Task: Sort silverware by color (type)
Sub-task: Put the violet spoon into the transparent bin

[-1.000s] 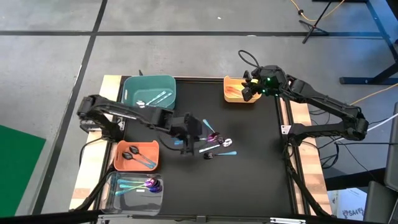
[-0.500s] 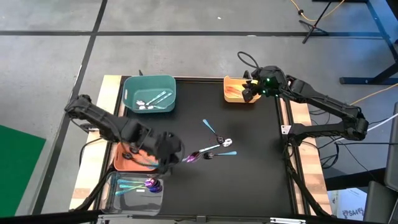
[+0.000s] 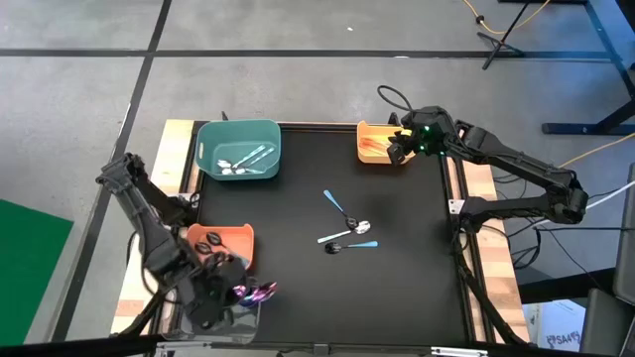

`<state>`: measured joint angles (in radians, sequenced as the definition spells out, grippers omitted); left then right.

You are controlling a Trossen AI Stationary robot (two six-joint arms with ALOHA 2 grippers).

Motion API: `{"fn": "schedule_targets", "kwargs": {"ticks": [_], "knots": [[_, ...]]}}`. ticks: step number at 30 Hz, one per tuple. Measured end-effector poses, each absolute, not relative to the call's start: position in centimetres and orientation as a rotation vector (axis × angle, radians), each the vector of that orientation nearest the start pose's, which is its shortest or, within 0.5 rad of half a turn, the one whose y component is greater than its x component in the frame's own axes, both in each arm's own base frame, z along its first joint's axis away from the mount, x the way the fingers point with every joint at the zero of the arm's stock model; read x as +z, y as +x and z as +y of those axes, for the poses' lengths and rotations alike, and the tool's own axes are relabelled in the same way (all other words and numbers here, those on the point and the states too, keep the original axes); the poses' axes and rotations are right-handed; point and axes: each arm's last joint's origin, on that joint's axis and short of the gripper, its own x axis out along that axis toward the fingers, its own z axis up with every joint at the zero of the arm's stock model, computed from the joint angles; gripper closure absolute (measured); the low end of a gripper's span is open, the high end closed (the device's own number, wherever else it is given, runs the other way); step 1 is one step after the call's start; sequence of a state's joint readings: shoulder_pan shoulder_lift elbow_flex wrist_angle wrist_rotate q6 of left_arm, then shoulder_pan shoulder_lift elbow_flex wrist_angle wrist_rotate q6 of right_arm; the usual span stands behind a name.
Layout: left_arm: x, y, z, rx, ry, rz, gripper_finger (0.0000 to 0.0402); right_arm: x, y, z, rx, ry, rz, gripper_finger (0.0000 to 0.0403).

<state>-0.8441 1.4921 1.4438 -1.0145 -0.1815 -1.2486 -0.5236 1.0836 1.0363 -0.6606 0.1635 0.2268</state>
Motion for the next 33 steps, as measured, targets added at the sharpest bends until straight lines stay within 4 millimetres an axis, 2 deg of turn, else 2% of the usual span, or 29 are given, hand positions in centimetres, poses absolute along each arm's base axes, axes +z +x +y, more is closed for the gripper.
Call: {"fn": "schedule_targets", "kwargs": {"ticks": [5,9,13,19,25,33], "knots": [[31.6,16.9,-23.9,0.075,-0.616,1.158,0.0393,32.2,18.6,-11.3,-0.737,0.338,0.634,0.0297],[29.9,14.9,-24.9,0.053,-0.543,1.203,0.0393,32.2,18.6,-11.3,-0.738,0.341,0.633,0.0297],[27.8,13.7,-24.9,0.071,-0.463,1.243,0.0392,32.2,18.6,-11.2,-0.697,0.358,0.632,0.0297],[24.5,12.9,-24.1,0.118,-0.378,1.294,0.0392,32.2,19.0,-10.6,-0.517,0.421,0.632,0.0297],[22.3,12.4,-23.2,0.159,-0.326,1.337,0.0392,32.0,20.2,-8.3,-0.405,0.386,0.650,0.0297],[21.0,12.2,-22.8,0.174,-0.308,1.352,0.0392,30.2,21.8,-4.2,-0.241,0.305,0.673,0.0297]]}}
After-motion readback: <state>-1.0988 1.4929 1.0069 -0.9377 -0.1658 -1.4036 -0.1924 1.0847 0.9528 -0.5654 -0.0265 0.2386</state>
